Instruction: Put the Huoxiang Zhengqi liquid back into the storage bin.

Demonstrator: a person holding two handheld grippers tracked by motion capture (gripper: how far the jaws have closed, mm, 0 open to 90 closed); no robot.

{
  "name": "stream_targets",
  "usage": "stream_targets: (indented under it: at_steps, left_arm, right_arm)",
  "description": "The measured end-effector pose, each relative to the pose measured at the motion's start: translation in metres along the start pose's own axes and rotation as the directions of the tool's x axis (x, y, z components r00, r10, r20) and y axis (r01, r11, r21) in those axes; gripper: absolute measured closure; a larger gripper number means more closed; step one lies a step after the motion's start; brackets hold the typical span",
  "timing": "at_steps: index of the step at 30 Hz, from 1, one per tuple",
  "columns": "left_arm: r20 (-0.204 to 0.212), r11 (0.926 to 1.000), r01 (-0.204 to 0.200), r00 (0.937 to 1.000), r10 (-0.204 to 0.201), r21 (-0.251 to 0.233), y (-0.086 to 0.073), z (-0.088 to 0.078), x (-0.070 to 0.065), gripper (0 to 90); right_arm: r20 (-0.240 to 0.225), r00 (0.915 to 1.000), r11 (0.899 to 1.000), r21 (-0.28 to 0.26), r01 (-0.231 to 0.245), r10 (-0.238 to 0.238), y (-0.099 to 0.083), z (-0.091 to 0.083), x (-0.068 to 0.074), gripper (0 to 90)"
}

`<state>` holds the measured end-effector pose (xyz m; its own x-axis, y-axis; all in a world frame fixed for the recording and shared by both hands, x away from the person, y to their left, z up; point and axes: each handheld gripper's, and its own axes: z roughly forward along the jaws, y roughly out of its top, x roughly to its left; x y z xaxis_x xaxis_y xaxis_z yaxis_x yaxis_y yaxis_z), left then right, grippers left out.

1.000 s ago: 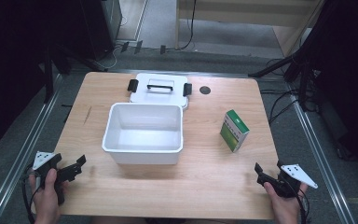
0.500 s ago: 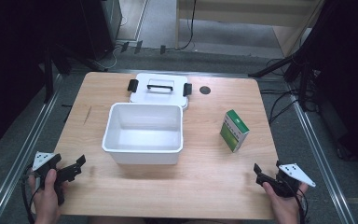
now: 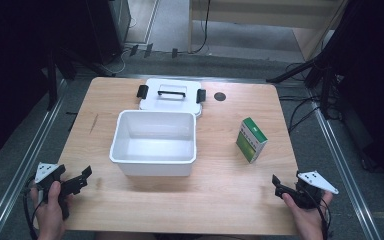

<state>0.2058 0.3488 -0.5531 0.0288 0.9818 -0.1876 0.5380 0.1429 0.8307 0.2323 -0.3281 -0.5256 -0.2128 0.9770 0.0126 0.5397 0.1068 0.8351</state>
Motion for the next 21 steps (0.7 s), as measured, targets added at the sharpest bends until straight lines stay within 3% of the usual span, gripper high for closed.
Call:
stream_targets:
  at_steps: [5, 12, 15, 18, 21]
  left_arm:
    - [-0.001, 1.0000, -0.001, 1.0000, 0.001, 0.000, 0.000, 0.000, 0.000, 4.0]
    - [0.000, 1.0000, -0.002, 1.0000, 0.002, 0.000, 0.000, 0.000, 0.000, 4.0]
    - [0.001, 1.0000, 0.001, 1.0000, -0.001, 0.000, 0.000, 0.000, 0.000, 4.0]
    - [0.001, 1.0000, 0.000, 1.0000, 0.000, 0.000, 0.000, 0.000, 0.000, 4.0]
    - [0.000, 1.0000, 0.002, 1.0000, -0.002, 0.000, 0.000, 0.000, 0.000, 4.0]
  right_arm:
    - [-0.004, 0.9992, 0.998, 0.049, 0.040, -0.040, 0.016, -0.003, 0.001, 13.0]
    - [-0.016, 0.9945, 0.988, 0.115, 0.105, -0.104, 0.041, -0.006, 0.004, 13.0]
    - [-0.010, 0.9878, 0.972, 0.178, 0.155, -0.155, 0.054, -0.003, 0.007, 13.1]
    - [-0.018, 0.9848, 0.964, 0.204, 0.173, -0.173, 0.061, -0.002, 0.009, 13.2]
    - [-0.031, 0.9780, 0.946, 0.247, 0.208, -0.206, 0.074, 0.002, 0.013, 13.4]
